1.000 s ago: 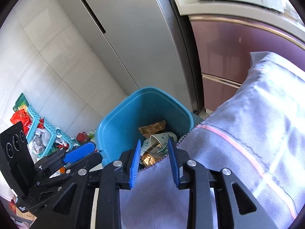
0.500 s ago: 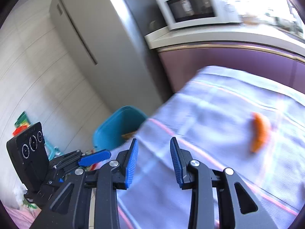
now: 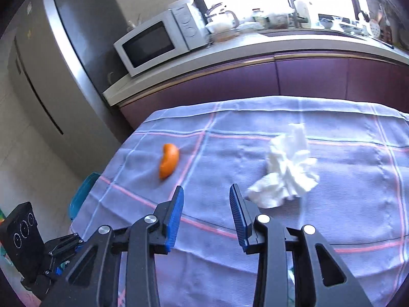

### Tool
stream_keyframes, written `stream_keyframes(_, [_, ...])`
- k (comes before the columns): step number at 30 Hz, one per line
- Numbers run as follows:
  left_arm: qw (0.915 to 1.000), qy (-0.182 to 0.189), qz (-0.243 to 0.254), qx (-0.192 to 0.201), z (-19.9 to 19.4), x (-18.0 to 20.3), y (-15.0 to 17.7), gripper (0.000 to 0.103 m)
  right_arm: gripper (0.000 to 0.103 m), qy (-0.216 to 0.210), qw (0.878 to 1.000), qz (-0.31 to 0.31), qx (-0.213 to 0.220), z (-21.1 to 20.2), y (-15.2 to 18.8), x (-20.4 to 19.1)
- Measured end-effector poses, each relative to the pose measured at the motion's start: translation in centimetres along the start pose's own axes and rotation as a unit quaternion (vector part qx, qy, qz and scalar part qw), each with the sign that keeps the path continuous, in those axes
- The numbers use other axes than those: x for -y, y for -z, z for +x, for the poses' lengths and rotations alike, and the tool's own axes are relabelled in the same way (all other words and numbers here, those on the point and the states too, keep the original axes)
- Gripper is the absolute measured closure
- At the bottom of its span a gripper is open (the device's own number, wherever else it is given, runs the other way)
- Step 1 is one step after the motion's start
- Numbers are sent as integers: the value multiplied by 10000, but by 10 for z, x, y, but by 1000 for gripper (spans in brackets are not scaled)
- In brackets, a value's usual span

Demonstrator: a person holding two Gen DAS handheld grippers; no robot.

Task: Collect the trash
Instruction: 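Move both open tools back over the table, then grasp the white tissue with the right tool while the left tool grasps the orange peel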

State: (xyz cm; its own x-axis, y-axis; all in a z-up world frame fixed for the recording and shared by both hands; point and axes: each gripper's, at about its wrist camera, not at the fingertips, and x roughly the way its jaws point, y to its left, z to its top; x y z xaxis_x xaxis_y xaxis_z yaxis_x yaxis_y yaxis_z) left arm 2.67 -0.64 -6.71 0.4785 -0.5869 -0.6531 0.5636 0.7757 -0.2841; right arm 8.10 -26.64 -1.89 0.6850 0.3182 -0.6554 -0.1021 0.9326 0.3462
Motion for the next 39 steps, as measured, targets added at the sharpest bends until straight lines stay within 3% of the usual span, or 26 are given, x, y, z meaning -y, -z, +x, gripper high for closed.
stream_keyframes(5, [9996, 164, -17, -218, 17, 8, 2, 48, 61, 283, 9993, 246, -10, 1, -6, 38])
stream_keyframes(11, [9990, 189, 0, -405, 29, 12, 1, 50, 53, 471, 9987, 163, -111, 15, -17, 52])
stream_keyframes(18, [9987, 135, -42, -488, 36, 12, -2, 77, 52, 684, 9966, -118, -450, 44, -25, 48])
stream_keyframes(23, [9988, 111, -42, -470, 34, 12, -2, 84, 53, 796, 9941, -190, -709, 61, -26, 49])
stream_keyframes(29, [9991, 55, -27, -418, 28, 8, -2, 90, 68, 839, 9935, -217, -739, 65, -21, 51])
stream_keyframes(31, [9992, -1, 9, -387, 25, 6, -2, 92, 85, 803, 9941, -149, -718, 64, -22, 55])
stream_keyframes(32, [9993, -10, 8, -378, 24, 5, -3, 92, 89, 722, 9949, -85, -698, 62, -22, 56])
stream_keyframes(39, [9996, -108, -40, -246, 12, -4, -4, 95, 92, 522, 9978, 14, -406, 44, -25, 54])
